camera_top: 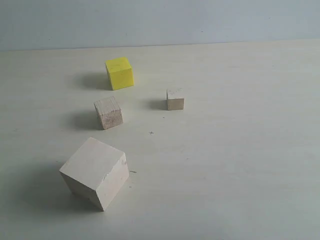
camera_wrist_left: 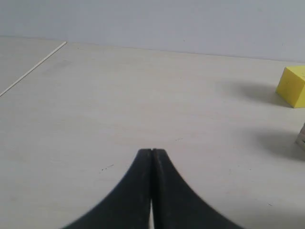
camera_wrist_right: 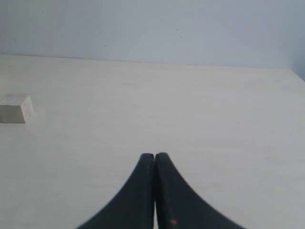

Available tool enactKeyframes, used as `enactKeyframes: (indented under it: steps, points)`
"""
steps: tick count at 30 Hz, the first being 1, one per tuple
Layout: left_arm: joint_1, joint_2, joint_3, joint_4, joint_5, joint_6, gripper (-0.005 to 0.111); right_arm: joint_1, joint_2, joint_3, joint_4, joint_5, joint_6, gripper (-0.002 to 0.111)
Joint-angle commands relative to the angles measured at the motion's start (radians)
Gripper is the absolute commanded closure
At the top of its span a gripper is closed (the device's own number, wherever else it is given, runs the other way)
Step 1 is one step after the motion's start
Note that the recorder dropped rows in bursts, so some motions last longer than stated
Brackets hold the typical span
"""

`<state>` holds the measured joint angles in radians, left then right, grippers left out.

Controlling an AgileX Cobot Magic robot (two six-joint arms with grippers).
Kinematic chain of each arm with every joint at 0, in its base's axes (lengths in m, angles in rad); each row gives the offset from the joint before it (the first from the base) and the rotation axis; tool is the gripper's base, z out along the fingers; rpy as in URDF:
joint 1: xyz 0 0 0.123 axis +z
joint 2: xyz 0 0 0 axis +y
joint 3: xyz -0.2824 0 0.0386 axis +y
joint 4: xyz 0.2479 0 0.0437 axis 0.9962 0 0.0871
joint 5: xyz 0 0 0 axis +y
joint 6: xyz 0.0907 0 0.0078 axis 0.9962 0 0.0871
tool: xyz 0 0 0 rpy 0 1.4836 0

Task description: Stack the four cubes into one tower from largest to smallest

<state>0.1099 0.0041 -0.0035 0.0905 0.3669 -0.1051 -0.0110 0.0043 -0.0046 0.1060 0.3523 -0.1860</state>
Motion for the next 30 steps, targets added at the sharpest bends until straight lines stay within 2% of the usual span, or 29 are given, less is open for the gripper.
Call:
enactKeyframes:
  steps: [1,7,9,15,18,27,30]
  points:
    - [-0.003,-0.004,0.004,-0.003,-0.012,-0.003,0.107,-0.006,-0.004,0.005,-0.001,-0.006,0.004,0.108]
    - [-0.003,-0.004,0.004,0.002,-0.012,-0.003,0.107,-0.006,-0.004,0.005,-0.001,-0.006,0.004,0.108]
    - [-0.003,-0.004,0.004,0.009,-0.062,-0.003,0.107,-0.006,-0.004,0.005,-0.001,-0.006,0.004,0.108]
    - [-0.003,-0.004,0.004,0.009,-0.504,-0.009,0.107,-0.006,-0.004,0.005,-0.001,-0.006,0.004,0.108]
    - [-0.003,-0.004,0.004,0.009,-0.631,-0.009,0.107,-0.006,-0.004,0.005,-0.001,-0.006,0.004,0.108]
    - [-0.003,-0.004,0.004,0.009,-0.704,-0.010,0.107,-0.006,-0.004,0.005,-0.001,-0.006,0.004,0.108]
    - [-0.003,-0.004,0.004,0.009,-0.744,-0.104,0.107,-0.006,-0.004,0.005,-0.001,-0.006,0.004,0.108]
